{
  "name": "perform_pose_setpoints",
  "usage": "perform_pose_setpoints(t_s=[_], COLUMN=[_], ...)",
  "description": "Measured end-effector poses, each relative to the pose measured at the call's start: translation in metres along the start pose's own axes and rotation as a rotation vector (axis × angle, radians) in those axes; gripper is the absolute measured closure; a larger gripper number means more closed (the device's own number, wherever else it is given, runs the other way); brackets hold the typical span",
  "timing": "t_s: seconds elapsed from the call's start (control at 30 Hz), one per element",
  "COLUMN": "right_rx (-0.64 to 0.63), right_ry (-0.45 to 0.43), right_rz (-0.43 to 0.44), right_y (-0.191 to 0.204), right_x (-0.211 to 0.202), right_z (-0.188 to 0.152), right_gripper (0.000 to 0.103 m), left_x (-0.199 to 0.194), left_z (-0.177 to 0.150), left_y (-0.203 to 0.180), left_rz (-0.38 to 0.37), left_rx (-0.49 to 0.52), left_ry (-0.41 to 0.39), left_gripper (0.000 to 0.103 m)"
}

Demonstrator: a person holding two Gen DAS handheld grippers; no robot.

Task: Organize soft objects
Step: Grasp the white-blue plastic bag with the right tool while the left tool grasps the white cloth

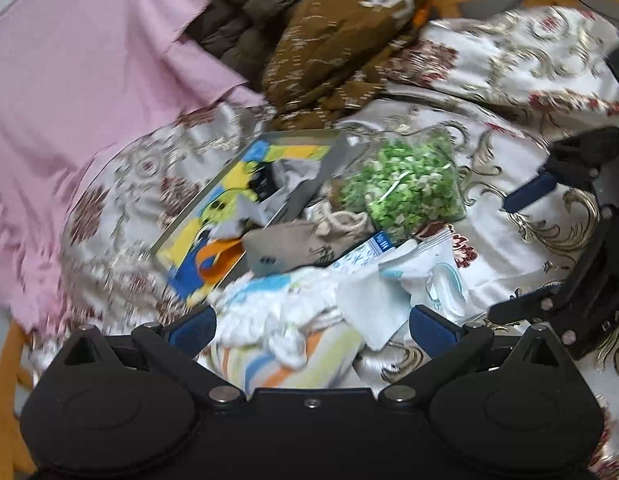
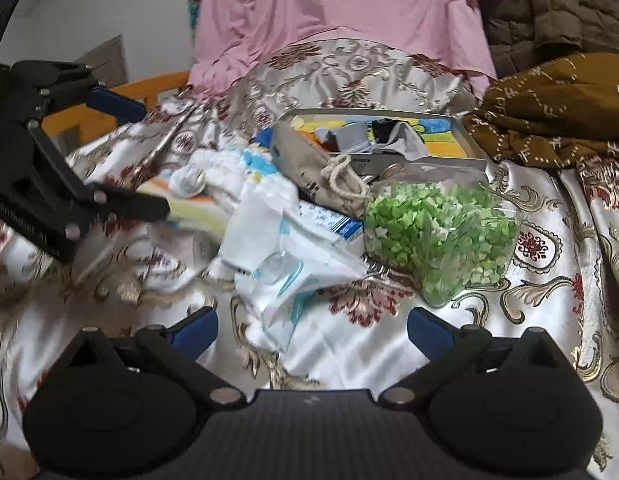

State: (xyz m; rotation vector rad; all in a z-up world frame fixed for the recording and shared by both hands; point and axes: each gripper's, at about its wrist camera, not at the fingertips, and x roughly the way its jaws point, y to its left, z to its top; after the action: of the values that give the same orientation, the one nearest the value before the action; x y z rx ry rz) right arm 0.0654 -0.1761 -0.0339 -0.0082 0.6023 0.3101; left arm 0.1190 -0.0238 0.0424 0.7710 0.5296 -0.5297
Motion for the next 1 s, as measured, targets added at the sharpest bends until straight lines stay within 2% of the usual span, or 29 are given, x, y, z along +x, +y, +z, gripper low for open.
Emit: perform_pose_setpoints(t_s=[0.3,0.5,0.6,0.73,0.87,1.0], right_rx=[0.103,0.083,0.070,0.039,0.024,0.035], right_ry=[0.031,0.031,0.032,0.035,0.041,0.045], right_rz=[-0.010,0.023,0.019,-0.004,0.014,0.033], right_y=[-0.009,-0.010,-0.010,-0.010,-0.008,-0.007], right_x=[0.022,0.028,0.030,0.031,0.033,0.037], right_z=[0.013,0.012,0.013,0.014,0.013,0.012], right_gripper=[0.010,0.012,0.016,0.027,0.038,0.042], left_x=[0.028,0.038,0.046,0.064,0.073,0.080], left_z=[0.020,0.034,0.033,0.027,0.020,0.020], left_y=[0.005,0.004,0.001,0.001,0.000,-0.002], left_rz=[-0.033,-0.118,-0.168,-0.191,-0.213,-0.258], left_rx=[0.158,0.260,0.319,0.338,0.360,0.364], left_ry=[0.038,0.094,0.081,0.086,0.084,0.099], left_gripper=[0.001,0.001,0.001,0.001,0.003,0.006])
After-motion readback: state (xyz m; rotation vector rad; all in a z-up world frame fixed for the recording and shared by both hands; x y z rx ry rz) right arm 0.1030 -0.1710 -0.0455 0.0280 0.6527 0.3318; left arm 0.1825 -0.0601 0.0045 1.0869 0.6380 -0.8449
